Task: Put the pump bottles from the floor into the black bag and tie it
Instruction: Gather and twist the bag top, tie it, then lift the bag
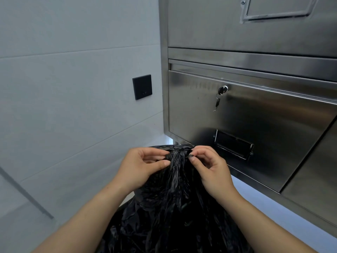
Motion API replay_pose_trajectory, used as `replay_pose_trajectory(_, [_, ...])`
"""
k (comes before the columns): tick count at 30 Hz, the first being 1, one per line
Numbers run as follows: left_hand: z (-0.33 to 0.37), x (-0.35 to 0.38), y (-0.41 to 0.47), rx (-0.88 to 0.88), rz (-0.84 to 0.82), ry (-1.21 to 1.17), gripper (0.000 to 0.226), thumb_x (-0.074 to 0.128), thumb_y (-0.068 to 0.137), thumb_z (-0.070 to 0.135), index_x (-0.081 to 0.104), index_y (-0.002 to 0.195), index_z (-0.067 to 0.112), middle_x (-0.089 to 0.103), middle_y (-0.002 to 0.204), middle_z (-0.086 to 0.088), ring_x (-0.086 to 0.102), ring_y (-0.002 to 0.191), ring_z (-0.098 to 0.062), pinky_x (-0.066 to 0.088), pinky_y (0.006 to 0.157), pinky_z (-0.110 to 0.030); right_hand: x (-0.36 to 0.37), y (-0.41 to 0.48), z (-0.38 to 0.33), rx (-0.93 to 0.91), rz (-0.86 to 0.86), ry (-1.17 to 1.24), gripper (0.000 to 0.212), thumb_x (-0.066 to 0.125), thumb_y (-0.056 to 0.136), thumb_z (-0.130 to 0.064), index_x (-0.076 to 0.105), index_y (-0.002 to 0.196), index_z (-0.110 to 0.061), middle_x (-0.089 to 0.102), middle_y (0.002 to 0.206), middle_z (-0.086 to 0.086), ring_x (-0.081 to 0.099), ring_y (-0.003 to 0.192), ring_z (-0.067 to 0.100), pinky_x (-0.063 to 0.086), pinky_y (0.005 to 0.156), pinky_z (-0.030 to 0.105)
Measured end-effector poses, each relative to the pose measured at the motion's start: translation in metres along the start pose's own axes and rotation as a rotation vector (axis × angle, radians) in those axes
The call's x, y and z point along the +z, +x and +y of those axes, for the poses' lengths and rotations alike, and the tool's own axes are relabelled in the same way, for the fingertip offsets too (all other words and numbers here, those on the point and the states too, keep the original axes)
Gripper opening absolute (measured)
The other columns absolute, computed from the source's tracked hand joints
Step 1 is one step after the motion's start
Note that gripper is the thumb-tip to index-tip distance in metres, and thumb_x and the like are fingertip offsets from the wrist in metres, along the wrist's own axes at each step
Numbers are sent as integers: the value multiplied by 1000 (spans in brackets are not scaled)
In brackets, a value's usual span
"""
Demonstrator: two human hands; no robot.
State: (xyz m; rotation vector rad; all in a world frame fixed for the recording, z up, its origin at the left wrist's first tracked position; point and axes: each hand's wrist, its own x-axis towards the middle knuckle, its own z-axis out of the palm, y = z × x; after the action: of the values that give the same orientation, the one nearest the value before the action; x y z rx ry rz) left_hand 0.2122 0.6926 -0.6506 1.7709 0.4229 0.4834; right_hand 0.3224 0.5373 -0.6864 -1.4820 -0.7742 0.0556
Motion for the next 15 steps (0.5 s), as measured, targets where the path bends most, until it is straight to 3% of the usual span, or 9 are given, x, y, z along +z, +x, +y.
replay_pose_trajectory(5, [2, -3, -2, -30, -18, -30, 19, 75, 71, -2, 75, 84, 12, 75, 68, 2, 68, 61, -3, 52, 63, -10, -12, 1, 0, 147, 22, 81, 26, 63, 85, -5, 67, 75, -28, 65, 89, 3, 63, 78, 7, 47, 72, 15])
replay_pose_trajectory(9, [4, -10, 1, -19, -16, -19, 20, 72, 74, -3, 74, 81, 15, 74, 64, 4, 67, 58, 0, 48, 56, -8, -23, 7, 0, 236, 89, 207, 24, 61, 87, -7, 68, 77, -27, 67, 69, -11, 60, 67, 1, 49, 67, 15])
replay_pose_trajectory(12, [3, -11, 2, 34, -12, 25, 25, 70, 76, -4, 73, 79, 21, 74, 66, 6, 66, 62, -1, 52, 63, -11, -27, 6, 2, 251, 112, 205, 24, 60, 88, -8, 68, 76, -27, 67, 71, -13, 60, 74, 3, 50, 78, 20])
replay_pose_trajectory(15, [2, -6, 2, 86, 26, 46, 27, 65, 83, -2, 72, 83, 25, 73, 71, 7, 64, 68, -1, 51, 70, -10, -24, 5, -3, 160, 107, 116, 20, 60, 88, -9, 65, 77, -25, 66, 73, -14, 60, 74, 3, 48, 73, 17])
